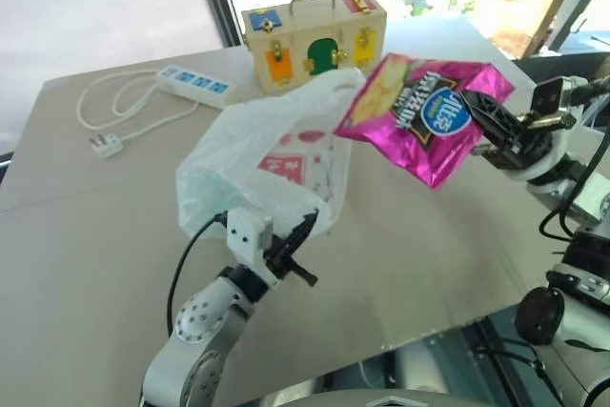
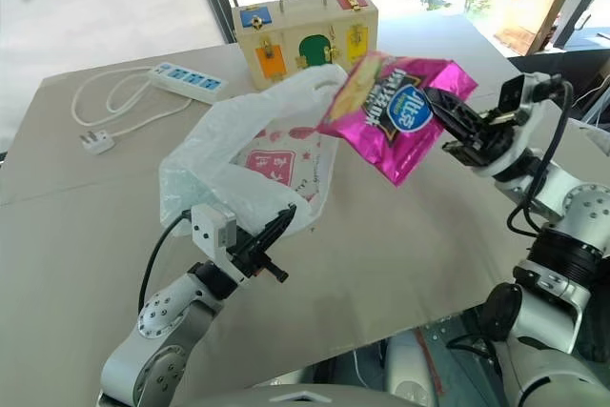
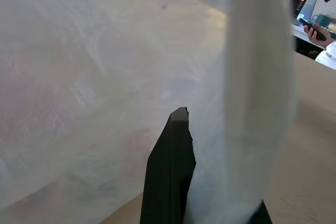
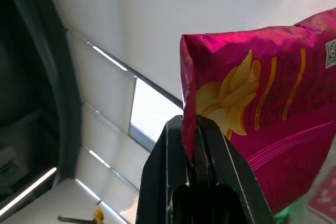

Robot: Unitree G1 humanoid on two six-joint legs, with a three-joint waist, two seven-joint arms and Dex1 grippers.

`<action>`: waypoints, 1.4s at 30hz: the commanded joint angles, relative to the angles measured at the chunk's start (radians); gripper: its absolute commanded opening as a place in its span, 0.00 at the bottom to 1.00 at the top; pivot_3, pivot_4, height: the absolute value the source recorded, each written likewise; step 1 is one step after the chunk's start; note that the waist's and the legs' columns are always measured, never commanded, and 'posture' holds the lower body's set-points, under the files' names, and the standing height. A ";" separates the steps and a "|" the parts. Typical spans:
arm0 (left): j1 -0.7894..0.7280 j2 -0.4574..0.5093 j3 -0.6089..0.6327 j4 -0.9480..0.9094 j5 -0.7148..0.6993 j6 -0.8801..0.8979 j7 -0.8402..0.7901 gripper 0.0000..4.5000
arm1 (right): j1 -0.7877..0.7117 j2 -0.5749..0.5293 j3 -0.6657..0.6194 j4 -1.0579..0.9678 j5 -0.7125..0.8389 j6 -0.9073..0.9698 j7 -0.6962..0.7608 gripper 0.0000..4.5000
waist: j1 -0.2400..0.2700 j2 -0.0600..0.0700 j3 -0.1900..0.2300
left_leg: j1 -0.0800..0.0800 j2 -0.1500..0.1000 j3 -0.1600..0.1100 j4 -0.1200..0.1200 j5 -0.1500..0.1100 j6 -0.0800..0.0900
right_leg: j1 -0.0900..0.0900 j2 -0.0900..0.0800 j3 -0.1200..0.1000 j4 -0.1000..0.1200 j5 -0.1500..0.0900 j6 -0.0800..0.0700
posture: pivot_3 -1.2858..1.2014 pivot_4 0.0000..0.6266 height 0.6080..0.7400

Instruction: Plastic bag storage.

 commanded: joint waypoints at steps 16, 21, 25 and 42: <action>-0.014 -0.009 0.009 -0.023 -0.002 -0.002 0.018 0.00 | -0.096 0.132 0.478 0.361 -0.456 -0.257 0.442 0.02 | -0.030 0.001 0.000 | 0.000 0.000 0.000 0.002 0.000 0.000 | 0.000 0.000 0.000 0.001 0.000 0.000 | 0.52 0.24 1.00; -0.006 -0.012 0.015 -0.028 0.002 -0.006 0.029 0.00 | -0.021 0.059 0.437 0.160 -0.334 -0.045 0.452 0.02 | -0.018 0.001 0.000 | 0.000 0.000 -0.003 0.002 0.000 0.000 | 0.001 0.000 -0.003 0.001 0.000 0.000 | 0.52 0.24 1.00; -0.002 -0.008 0.021 -0.031 0.001 -0.008 0.033 0.00 | 0.070 -0.018 0.446 0.060 -0.284 0.076 0.454 0.02 | -0.011 0.000 0.000 | 0.000 -0.002 -0.002 0.002 0.000 0.000 | 0.002 -0.002 -0.003 0.000 0.000 0.000 | 0.52 0.24 1.00; -0.018 0.028 0.020 -0.021 -0.036 0.012 -0.020 0.00 | -0.511 0.202 0.473 1.041 -0.878 -0.798 0.063 0.02 | -0.030 0.001 0.000 | 0.002 0.000 0.000 0.002 0.001 -0.001 | 0.001 0.004 -0.002 0.003 0.000 -0.001 | 0.52 0.24 1.00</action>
